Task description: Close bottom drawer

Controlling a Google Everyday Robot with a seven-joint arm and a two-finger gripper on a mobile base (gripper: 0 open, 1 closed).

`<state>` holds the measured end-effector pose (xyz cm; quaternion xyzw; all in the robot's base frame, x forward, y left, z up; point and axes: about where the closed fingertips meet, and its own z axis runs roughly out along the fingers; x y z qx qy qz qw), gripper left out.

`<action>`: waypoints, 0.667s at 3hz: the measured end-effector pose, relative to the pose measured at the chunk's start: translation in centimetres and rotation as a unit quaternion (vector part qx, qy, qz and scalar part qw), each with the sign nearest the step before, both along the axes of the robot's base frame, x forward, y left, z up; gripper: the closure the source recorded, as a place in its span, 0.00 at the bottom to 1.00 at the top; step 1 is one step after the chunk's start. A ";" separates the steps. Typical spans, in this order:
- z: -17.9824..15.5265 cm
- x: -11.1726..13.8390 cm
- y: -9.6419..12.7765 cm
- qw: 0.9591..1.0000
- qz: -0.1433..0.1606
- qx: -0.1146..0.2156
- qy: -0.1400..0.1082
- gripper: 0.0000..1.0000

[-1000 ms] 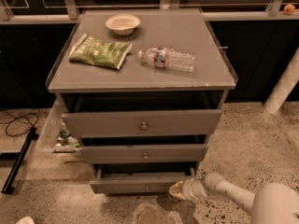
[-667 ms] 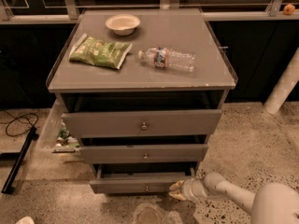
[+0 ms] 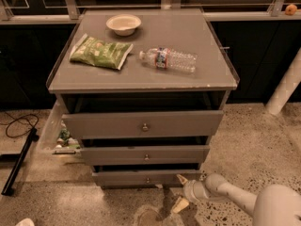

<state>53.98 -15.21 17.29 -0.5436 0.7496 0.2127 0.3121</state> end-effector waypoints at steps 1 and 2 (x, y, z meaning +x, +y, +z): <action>-0.6 0.7 0.3 1.000 0.000 -0.003 0.001 0.00; -1.8 3.5 1.0 1.000 -0.010 -0.011 0.000 0.00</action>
Offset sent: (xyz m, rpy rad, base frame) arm 0.1070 -0.0049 -0.0113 -0.0691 -0.0766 -0.0557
